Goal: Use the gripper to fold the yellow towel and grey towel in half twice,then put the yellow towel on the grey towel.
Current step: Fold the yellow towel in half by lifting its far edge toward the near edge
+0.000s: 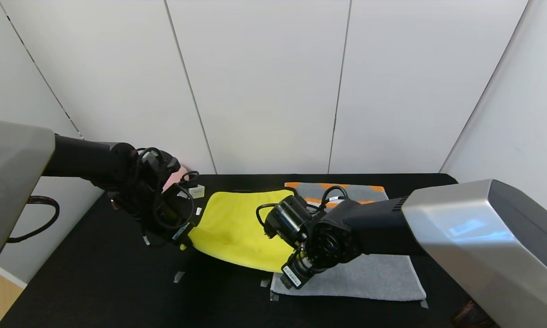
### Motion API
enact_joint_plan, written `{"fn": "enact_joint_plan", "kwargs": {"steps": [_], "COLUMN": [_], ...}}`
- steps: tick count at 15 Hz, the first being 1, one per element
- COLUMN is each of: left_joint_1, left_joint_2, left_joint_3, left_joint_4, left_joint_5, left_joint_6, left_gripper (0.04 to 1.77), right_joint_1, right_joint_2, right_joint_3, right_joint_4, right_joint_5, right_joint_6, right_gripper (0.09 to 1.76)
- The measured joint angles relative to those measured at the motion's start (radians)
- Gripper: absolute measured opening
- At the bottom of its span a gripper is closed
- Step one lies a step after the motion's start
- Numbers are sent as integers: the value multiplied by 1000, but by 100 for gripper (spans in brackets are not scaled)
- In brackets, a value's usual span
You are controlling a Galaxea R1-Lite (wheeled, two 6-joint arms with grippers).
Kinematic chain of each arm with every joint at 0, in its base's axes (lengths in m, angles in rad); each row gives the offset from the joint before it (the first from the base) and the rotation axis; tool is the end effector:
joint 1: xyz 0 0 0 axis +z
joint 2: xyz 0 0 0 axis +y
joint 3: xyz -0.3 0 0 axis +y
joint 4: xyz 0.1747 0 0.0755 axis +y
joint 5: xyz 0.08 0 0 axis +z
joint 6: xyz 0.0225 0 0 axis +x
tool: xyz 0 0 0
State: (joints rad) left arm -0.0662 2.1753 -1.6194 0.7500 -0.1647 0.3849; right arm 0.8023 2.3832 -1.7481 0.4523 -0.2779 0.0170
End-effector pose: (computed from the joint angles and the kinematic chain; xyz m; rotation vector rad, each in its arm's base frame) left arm 0.3844 -0.0292 0.1201 0.2626 1.2491 -0.4448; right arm 0.3175 0.3196 0.0735 -0.5497 0.9457 0.4628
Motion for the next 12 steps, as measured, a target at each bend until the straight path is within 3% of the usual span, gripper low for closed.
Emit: {"fn": "enact_joint_plan", "kwargs": {"steps": [12], "left_joint_1": [1], "left_joint_2": [3], "left_joint_3": [-4], "left_joint_4": [1], "left_joint_5": [1], "left_joint_6": [0], "left_gripper": [12], "right_joint_1": [-13], "right_joint_2": [62], "right_joint_3": [-87], "right_joint_4": [-5], "right_joint_5": [-24], "right_joint_6": [23], "right_gripper": [171]}}
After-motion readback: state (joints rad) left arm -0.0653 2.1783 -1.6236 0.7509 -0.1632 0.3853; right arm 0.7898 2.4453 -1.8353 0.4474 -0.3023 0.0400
